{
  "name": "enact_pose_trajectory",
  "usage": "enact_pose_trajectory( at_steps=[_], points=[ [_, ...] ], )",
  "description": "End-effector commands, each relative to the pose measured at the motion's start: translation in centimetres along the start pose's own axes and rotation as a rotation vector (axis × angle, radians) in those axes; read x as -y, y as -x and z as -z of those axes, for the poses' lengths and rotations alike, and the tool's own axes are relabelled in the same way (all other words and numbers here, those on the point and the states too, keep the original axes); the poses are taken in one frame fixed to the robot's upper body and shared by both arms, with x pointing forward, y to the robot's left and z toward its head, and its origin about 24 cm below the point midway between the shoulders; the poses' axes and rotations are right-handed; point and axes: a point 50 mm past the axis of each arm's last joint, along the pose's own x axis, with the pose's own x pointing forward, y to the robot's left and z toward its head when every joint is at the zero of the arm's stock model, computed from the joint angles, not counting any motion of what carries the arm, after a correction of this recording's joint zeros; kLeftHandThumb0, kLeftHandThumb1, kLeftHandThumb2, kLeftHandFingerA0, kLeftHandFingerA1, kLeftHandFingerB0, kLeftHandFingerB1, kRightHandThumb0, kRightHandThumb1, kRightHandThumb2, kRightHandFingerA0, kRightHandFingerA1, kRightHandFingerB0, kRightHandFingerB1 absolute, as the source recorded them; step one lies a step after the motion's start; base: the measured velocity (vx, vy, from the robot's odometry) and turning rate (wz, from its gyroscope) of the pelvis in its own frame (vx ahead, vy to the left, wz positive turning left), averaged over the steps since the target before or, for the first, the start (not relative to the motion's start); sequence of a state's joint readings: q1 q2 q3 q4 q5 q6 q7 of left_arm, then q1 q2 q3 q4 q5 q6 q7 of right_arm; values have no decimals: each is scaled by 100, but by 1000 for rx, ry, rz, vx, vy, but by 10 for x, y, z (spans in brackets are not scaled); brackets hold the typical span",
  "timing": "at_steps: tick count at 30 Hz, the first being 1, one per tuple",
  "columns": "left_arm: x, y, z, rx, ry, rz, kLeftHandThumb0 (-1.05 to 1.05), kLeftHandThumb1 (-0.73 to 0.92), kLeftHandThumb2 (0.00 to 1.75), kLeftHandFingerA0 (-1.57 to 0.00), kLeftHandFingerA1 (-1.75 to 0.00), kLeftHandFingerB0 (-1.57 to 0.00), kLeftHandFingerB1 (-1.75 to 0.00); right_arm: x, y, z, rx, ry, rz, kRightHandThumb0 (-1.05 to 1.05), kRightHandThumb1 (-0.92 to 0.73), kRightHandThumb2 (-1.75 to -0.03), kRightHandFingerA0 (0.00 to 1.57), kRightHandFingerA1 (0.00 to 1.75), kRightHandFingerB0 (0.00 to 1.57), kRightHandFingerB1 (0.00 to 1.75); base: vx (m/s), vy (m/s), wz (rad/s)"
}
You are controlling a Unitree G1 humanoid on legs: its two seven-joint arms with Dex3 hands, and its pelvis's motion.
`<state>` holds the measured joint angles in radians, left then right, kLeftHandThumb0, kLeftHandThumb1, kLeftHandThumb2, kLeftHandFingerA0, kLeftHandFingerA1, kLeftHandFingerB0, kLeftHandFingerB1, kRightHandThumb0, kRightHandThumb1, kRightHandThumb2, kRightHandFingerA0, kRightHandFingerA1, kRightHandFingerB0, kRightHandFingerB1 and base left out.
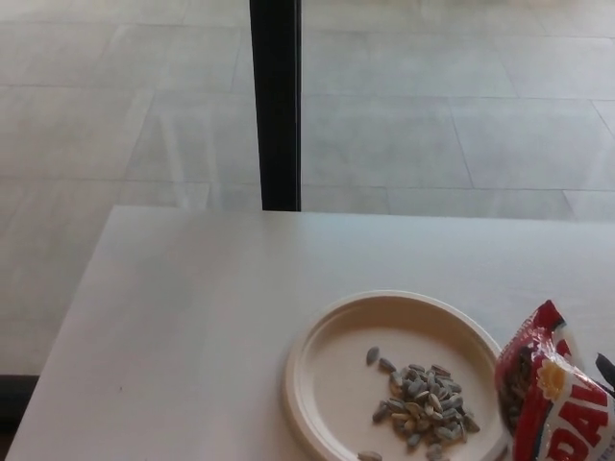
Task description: The robot uses its right hand to pick up a bag of sunflower seeds kept in the middle of the desk and tilts it over a plate kept next to it to pour out a few seeds and then puts the bag of seeds back on the desk
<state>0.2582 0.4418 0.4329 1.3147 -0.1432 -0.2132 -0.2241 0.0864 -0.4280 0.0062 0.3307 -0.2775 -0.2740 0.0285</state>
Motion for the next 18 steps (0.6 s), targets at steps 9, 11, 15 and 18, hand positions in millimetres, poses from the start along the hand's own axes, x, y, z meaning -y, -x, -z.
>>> enact_pose_trajectory(
  at_steps=[9, 11, 15, 18],
  points=[
    [-4, 2, 2, 1, 19, -11, -83, 83, 65, -51, -56, -45, -37, 19, 11, -8, 28, -134, 61, -101, -55, -79, 0, 0, 0, 0, 0, 0, 0],
    [-4, 1, 2, -6, 1, -15, -83, 85, 65, -51, -54, -44, -36, 23, 7, -11, 18, -175, 91, -99, -58, -77, 0, 0, 0, 0, 0, 0, 0],
    [-3, 2, 2, -1, 7, -7, -81, 66, 106, -44, -62, -37, -51, 23, 1, -17, 10, -199, 130, -97, -65, -68, 0, 0, 0, 0, 0, 0, 0],
    [-3, 1, 2, -5, -1, -8, -81, 67, 107, -44, -61, -36, -51, 22, -3, -20, 6, -191, 152, -103, -68, -62, 0, 0, 0, 0, 0, 0, 0]
  ],
)
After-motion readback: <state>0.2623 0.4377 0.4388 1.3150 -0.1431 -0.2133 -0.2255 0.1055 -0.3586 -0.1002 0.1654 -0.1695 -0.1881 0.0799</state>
